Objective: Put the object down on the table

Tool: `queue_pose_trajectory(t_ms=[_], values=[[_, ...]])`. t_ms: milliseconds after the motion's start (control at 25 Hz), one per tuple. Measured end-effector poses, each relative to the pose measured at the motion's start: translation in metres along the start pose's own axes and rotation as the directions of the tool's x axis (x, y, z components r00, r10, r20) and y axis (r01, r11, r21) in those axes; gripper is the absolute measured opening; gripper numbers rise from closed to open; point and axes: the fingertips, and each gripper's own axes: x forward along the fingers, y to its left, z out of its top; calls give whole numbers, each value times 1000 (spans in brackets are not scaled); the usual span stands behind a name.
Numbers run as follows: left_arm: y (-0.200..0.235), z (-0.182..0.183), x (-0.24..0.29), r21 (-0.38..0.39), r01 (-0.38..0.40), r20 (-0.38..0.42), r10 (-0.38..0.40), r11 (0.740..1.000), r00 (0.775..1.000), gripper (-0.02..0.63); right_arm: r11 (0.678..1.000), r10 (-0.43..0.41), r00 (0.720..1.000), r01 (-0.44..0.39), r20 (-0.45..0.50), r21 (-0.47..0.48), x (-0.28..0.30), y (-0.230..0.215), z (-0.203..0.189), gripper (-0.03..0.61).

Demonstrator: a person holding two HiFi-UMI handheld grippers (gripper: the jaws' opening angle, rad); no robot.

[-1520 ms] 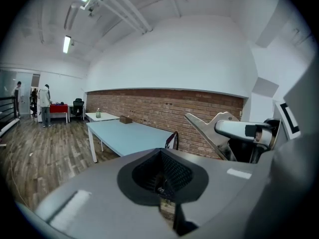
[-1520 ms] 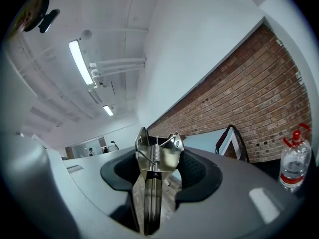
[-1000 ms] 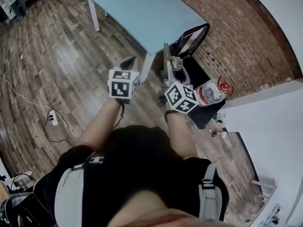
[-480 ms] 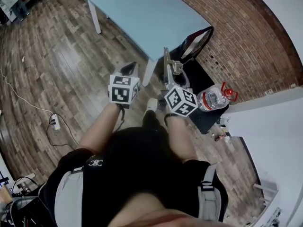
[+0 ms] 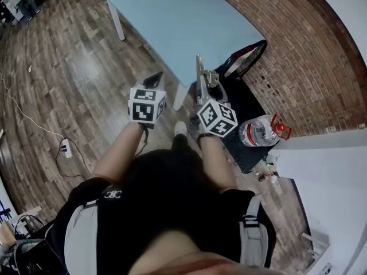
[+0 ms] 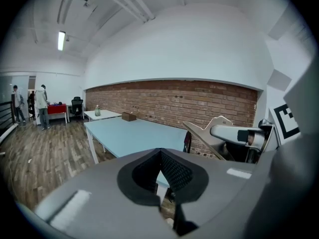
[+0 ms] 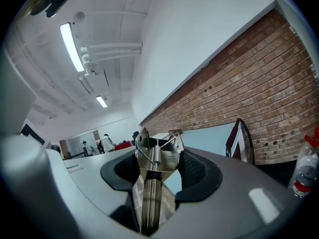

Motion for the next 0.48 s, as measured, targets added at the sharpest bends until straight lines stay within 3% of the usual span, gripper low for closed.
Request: queue_pose_trajectory(t_ms=[480], values=[[22,34,111,-43,-50,-51,48,998,998,0,999,51,995,-51,-89,3,116,-56,22,222]])
